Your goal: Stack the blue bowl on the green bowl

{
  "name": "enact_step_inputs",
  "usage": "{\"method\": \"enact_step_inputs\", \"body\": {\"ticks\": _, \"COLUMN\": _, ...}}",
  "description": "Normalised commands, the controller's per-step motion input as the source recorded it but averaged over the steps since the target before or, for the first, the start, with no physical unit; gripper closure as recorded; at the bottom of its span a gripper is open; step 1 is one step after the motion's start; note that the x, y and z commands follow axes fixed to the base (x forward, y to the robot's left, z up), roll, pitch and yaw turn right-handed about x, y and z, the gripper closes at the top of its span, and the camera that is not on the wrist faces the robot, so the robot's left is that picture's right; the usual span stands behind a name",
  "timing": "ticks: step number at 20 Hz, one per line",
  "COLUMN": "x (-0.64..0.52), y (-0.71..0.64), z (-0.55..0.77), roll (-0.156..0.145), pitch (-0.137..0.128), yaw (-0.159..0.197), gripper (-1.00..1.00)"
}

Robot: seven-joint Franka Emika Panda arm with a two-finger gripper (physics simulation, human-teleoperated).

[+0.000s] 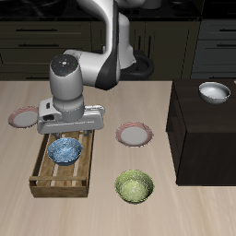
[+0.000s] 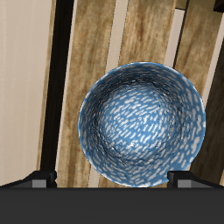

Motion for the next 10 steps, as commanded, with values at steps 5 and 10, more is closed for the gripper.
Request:
{"method": "enact_step_inputs", "body": {"ticks": 5, "x": -0.07, "y": 0.00, "z": -0.07, "roll": -0.011, "pitch": -0.002, "yaw": -0.002, "gripper": -1.00}}
{"method": "enact_step_inputs", "body": {"ticks": 10, "x": -0.01, "y": -0.04, "z": -0.06, "roll": -0.018, "pitch": -0.008, "yaw": 0.014, "gripper": -1.00}}
